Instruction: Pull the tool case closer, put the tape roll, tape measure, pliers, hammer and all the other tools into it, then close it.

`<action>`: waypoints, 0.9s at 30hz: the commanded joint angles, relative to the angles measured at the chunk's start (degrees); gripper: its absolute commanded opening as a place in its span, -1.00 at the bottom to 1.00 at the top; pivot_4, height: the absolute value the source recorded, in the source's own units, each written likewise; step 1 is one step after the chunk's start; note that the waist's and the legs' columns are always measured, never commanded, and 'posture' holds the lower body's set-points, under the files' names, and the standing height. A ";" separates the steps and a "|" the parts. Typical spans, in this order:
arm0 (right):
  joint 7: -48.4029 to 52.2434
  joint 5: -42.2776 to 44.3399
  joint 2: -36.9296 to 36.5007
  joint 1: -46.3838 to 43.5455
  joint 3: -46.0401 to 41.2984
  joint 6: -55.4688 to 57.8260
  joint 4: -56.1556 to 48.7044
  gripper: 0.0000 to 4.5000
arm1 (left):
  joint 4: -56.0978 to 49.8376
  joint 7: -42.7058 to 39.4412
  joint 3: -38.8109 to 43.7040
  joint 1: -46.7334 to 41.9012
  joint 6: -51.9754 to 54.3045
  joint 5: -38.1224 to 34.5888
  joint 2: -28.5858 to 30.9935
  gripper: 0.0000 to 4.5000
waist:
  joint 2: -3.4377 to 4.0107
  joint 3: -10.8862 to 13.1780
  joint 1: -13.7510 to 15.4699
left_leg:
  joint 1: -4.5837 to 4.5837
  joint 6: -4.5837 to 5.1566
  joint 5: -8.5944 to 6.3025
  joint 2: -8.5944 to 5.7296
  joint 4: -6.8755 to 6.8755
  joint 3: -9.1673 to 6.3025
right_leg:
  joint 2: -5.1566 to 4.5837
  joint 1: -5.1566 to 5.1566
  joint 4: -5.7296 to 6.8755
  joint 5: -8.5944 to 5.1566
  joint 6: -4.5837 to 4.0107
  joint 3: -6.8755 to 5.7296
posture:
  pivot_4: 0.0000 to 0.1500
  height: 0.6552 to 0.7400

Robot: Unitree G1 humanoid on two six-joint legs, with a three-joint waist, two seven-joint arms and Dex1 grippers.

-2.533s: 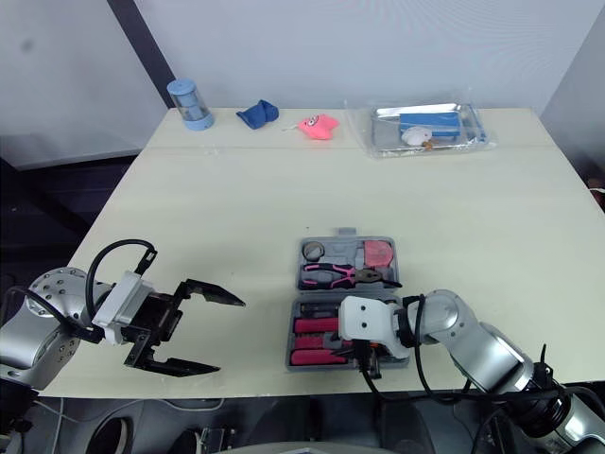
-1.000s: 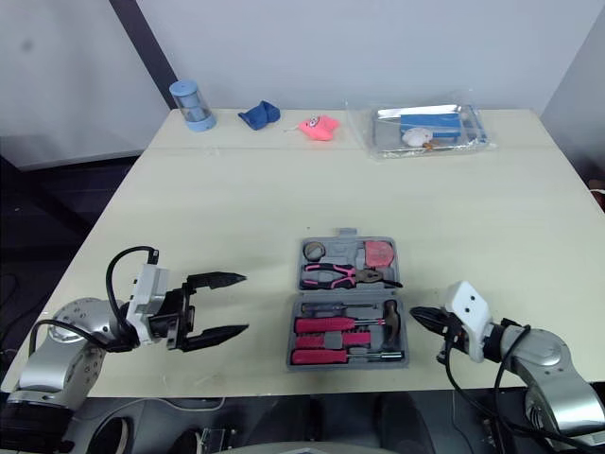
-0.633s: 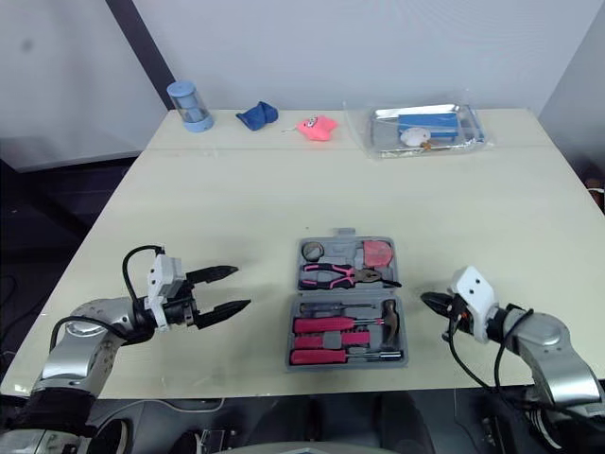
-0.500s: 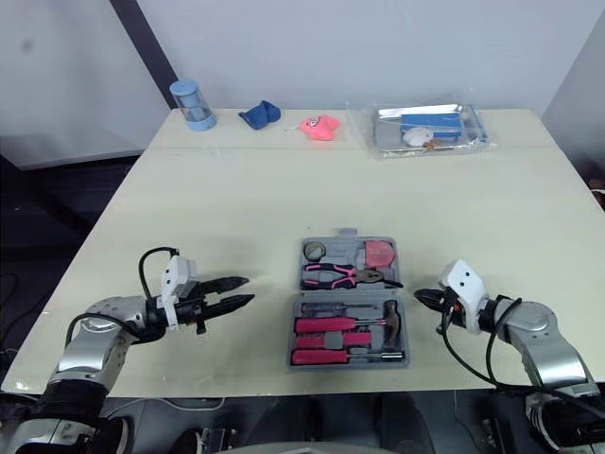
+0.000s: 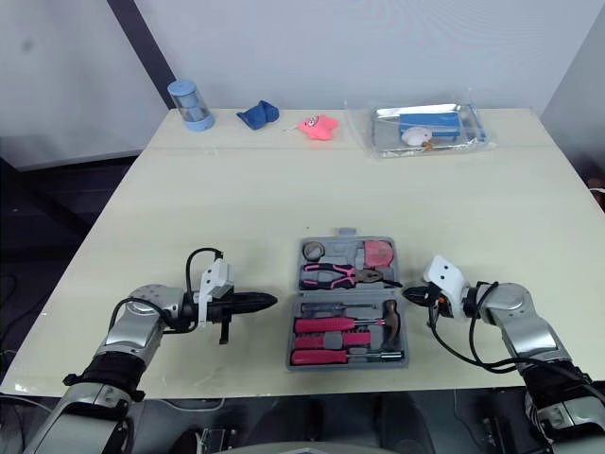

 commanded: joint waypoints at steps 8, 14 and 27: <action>0.69 -0.87 0.73 -0.80 0.01 -1.84 0.02 -1.00 | -2.22 -0.43 -1.71 -1.88 1.31 1.49 -2.49 -0.99 | 0.00 0.00 0.01 | -0.07 0.01 -0.01 0.00 0.19 -0.03 | -0.01 0.00 0.05 0.01 0.01 -0.01 | 1.00 1.00; 0.79 -1.32 0.88 -0.98 -0.10 -2.30 0.32 -1.00 | -3.17 -0.10 -1.74 -3.42 3.00 1.49 -3.36 -0.99 | 0.00 0.00 0.11 | -0.08 0.01 -0.01 0.01 0.25 -0.05 | -0.01 0.00 0.09 0.01 0.02 -0.02 | 1.00 1.00; 0.91 -1.32 1.17 -1.35 -0.02 -1.91 -0.83 -1.00 | -3.58 -0.29 -2.98 -4.04 3.92 2.63 -4.65 -0.99 | 0.00 0.00 0.11 | -0.10 0.02 -0.01 0.00 0.32 -0.05 | -0.02 0.01 0.11 0.02 0.03 -0.02 | 1.00 1.00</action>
